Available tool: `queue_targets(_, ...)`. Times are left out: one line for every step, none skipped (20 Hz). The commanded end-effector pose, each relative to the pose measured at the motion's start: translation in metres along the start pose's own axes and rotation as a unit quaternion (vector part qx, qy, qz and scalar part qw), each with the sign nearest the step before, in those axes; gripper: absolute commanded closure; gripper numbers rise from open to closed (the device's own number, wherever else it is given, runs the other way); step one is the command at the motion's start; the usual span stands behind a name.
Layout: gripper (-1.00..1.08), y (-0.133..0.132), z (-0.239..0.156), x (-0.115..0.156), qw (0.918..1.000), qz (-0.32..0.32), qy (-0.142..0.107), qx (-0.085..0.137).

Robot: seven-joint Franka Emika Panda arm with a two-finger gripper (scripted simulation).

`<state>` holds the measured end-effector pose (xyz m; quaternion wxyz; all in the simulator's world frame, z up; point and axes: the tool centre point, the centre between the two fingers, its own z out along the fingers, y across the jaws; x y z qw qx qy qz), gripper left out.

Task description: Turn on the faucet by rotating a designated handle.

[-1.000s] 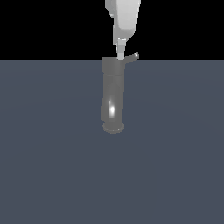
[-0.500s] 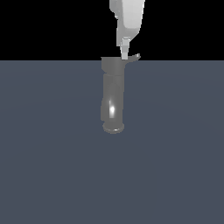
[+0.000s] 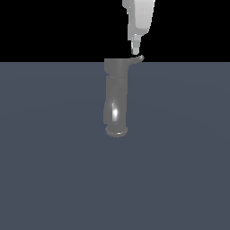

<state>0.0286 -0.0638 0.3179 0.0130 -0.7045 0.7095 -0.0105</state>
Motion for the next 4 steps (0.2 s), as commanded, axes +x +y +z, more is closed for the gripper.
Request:
queue_targets(1.08, 0.0011, 0.0203, 0.0222, 0.9997, 0.016, 0.001, -0.017)
queue_targets(1.08, -0.0011, 0.0203, 0.0245, 0.9997, 0.018, 0.002, -0.017)
queue_targets(1.08, -0.0033, 0.0203, 0.0269, 0.9997, 0.019, 0.002, -0.017)
queue_targets(1.08, -0.0033, 0.0203, 0.0269, 0.9997, 0.019, 0.002, -0.017)
